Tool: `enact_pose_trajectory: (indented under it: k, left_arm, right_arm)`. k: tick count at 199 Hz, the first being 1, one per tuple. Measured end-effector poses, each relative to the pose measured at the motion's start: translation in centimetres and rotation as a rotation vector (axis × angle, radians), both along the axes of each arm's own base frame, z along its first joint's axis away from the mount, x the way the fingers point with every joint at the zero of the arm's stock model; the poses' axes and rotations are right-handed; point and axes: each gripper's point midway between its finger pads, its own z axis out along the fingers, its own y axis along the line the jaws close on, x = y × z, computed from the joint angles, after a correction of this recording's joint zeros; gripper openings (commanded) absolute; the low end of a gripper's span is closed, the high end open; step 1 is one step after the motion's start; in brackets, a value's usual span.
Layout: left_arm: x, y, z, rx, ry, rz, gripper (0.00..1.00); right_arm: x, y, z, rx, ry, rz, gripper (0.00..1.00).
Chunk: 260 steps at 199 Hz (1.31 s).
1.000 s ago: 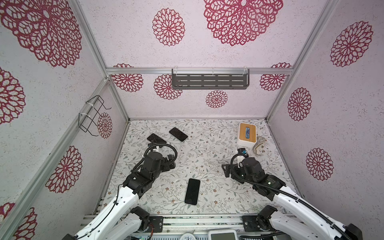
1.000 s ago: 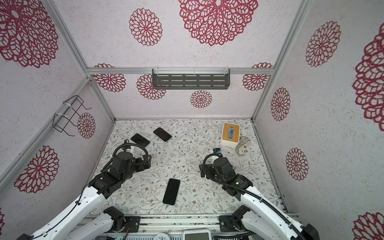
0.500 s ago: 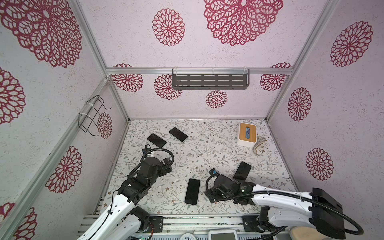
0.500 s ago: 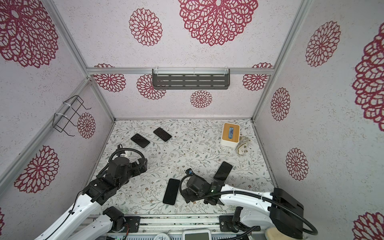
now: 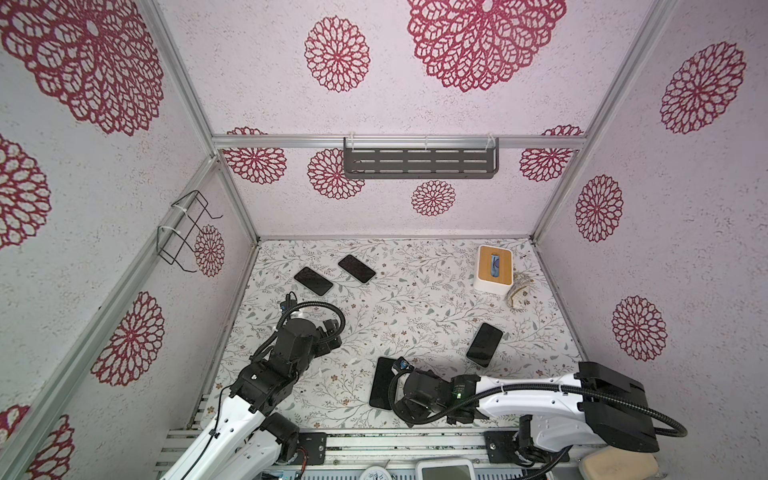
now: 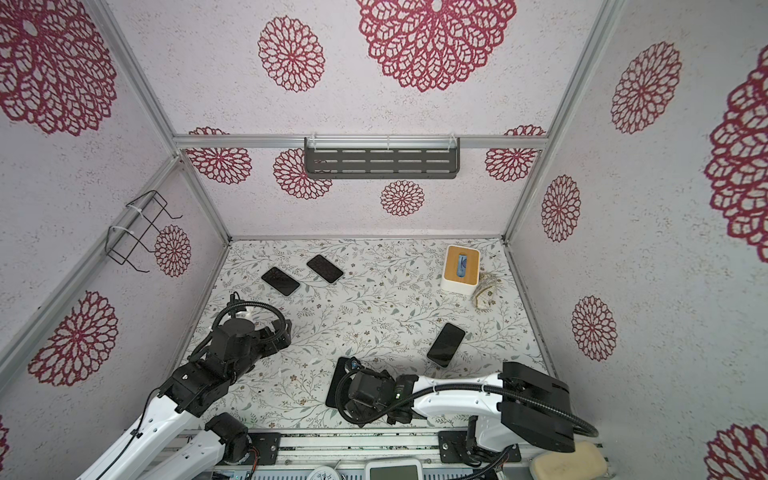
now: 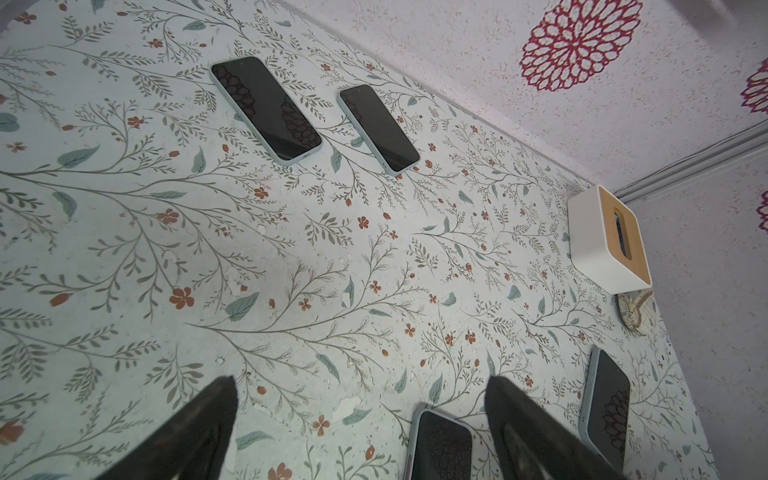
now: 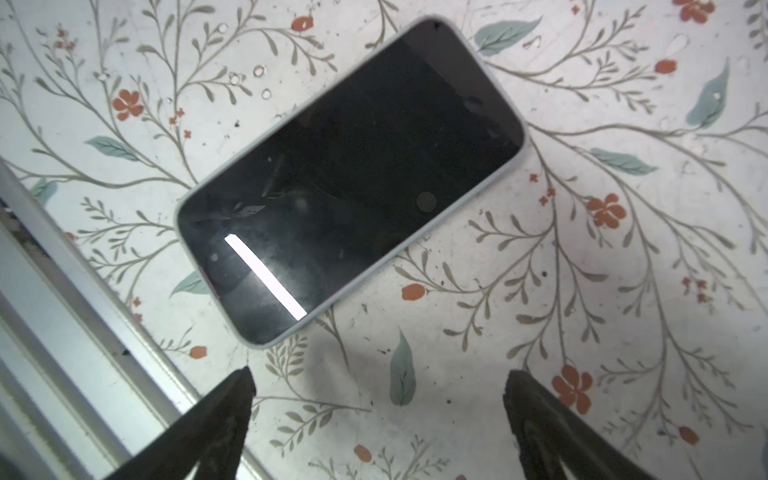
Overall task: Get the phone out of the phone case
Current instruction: 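Move the right gripper over the cased phone nearest the robot while the left arm rises, then lower the right gripper and grasp the cased phone's near end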
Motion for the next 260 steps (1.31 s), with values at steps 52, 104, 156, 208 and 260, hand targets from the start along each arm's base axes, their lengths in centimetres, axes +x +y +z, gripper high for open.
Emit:
enact_pose_trajectory:
  k: [52,104,156,208,260]
  left_arm:
    - [0.0,0.2,0.1,0.004,-0.006,0.008,0.97]
    - [0.0,0.3,0.2,0.003,-0.012,0.012,0.97]
    - [-0.1,0.4,-0.1,0.008,-0.008,0.014,0.97]
    - [-0.1,0.4,-0.6,0.012,0.0,0.014,0.97]
    - [-0.1,0.4,-0.6,0.012,-0.002,0.014,0.97]
  right_arm:
    - [0.6,0.3,-0.9,-0.074,-0.052,-0.011,0.99]
    - [0.8,0.2,-0.9,-0.104,-0.087,0.006,0.99]
    - [1.0,0.7,-0.8,-0.116,-0.114,0.02,0.99]
    - [1.3,1.8,-0.6,-0.125,-0.147,0.056,0.99]
    - [2.0,4.4,-0.3,-0.126,-0.193,0.103,0.99]
